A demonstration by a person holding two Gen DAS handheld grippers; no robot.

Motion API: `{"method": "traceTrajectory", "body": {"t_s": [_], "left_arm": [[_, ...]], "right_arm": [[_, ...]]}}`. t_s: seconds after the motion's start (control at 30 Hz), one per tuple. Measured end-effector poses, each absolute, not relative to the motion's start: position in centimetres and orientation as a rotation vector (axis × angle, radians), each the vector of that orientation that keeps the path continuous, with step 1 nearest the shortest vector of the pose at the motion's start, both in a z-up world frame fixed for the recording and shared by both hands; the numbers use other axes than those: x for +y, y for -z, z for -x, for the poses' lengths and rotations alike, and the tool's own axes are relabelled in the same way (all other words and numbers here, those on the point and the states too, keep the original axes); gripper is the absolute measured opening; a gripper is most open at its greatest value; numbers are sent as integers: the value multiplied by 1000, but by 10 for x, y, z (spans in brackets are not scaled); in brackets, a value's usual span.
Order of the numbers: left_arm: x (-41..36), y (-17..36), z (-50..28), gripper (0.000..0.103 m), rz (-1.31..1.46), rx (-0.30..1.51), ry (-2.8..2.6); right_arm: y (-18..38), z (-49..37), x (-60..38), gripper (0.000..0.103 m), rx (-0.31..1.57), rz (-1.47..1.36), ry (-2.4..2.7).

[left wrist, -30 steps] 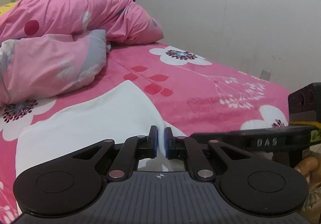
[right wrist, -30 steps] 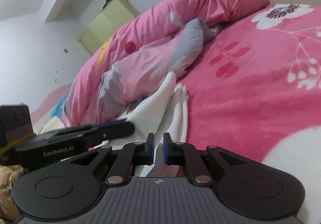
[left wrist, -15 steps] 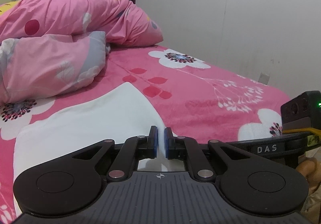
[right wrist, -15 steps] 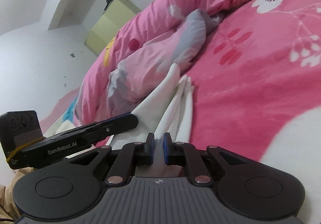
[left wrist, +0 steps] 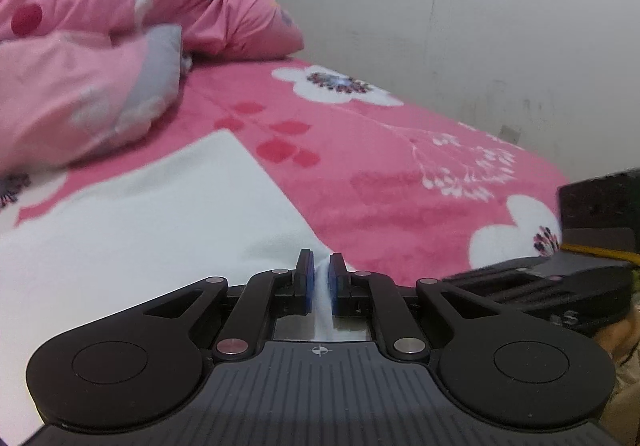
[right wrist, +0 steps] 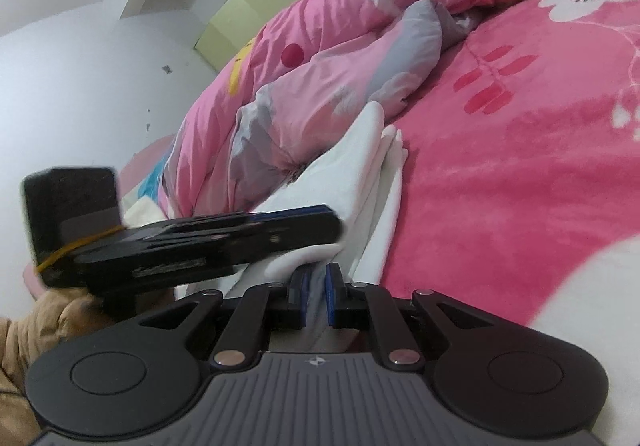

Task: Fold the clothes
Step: 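Lift the gripped edge with both grippers, fold it over, then open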

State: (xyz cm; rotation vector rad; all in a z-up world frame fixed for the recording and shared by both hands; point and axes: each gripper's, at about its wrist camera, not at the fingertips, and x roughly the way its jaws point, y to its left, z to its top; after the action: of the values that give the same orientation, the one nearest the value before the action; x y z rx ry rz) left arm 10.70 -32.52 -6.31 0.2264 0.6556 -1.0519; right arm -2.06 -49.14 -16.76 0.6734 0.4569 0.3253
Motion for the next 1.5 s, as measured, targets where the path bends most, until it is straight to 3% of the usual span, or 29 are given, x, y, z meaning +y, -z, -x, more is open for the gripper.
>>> {"method": "traceTrajectory", "body": {"t_s": [0.5, 0.93, 1.2, 1.5], "left_arm": [[-325, 67, -114, 26, -163, 697, 1112], [-312, 65, -119, 29, -85, 739, 1137], [-313, 67, -121, 29, -78, 742, 1155], [-250, 40, -103, 41, 37, 707, 1179]], "right_arm": [[159, 87, -493, 11, 257, -815, -327], [168, 75, -482, 11, 389, -755, -312], [131, 62, -433, 11, 545, -313, -244], [95, 82, -444, 11, 401, -437, -93]]}}
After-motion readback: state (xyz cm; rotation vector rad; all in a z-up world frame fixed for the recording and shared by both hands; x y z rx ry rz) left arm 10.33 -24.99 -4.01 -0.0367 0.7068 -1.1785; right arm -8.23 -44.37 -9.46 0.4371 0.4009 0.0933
